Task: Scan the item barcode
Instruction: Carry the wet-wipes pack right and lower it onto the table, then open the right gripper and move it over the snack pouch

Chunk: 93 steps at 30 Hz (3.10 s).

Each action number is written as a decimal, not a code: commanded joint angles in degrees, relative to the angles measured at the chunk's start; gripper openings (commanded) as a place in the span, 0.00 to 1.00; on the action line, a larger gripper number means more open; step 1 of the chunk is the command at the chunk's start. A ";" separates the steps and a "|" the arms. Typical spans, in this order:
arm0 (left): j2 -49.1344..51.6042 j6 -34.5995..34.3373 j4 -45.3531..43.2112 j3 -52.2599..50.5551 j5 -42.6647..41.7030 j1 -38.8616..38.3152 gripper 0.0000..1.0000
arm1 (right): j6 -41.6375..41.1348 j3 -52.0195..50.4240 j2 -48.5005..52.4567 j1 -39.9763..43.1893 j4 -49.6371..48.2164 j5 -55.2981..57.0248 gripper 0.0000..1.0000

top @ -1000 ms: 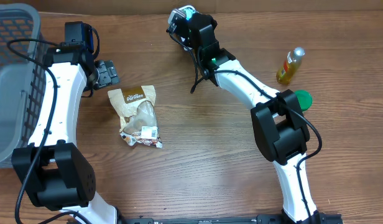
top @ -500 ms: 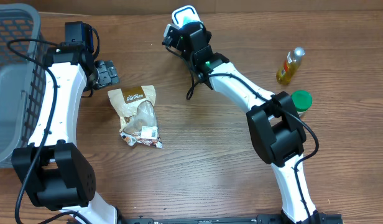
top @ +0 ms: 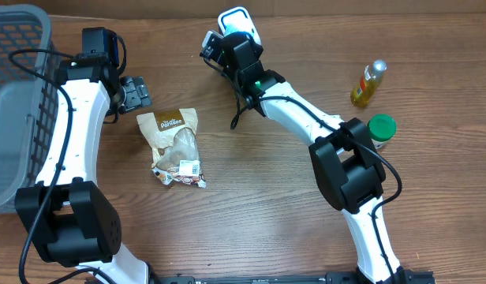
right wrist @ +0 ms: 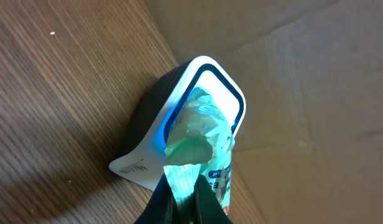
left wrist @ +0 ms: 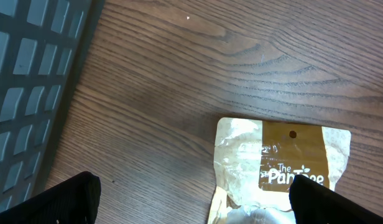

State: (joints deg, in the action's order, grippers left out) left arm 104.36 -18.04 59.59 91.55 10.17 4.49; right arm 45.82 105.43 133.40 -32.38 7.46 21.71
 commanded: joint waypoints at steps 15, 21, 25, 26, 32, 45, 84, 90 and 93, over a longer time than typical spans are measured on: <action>-0.96 0.24 -0.04 0.46 0.72 -0.44 1.00 | -37.05 0.72 -19.32 6.80 48.13 -27.96 0.04; -0.96 0.24 -0.07 0.46 0.74 -0.44 1.00 | -34.67 -3.19 -18.03 11.37 71.23 -42.03 0.04; -0.96 0.24 -0.04 0.46 0.72 -0.44 0.99 | -33.81 -6.88 -18.03 12.17 70.16 -35.10 0.14; -0.96 0.24 -0.07 0.46 0.72 -0.44 1.00 | -33.81 -7.02 -18.03 12.24 69.96 -34.07 0.15; -0.96 0.24 -0.04 0.46 0.74 -0.44 1.00 | -38.21 -7.23 -18.01 12.26 64.24 -29.51 0.40; -0.96 0.24 -0.04 0.46 0.72 -0.44 1.00 | -64.11 -14.05 -17.97 2.80 50.16 -29.88 0.36; -0.96 0.24 -0.04 0.46 0.72 -0.44 1.00 | -62.55 -16.04 -17.99 3.04 35.28 -46.25 1.00; -0.96 0.24 -0.04 0.46 0.72 -0.44 1.00 | -62.53 -16.04 -17.99 2.23 31.58 -46.21 1.00; -0.96 0.24 -0.07 0.46 0.72 -0.44 1.00 | -62.53 -16.04 -17.99 2.23 31.61 -46.21 1.00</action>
State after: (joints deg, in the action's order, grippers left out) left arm 104.36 -18.04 59.59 91.55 10.17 4.49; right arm -16.71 88.38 115.83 -30.24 39.48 -23.73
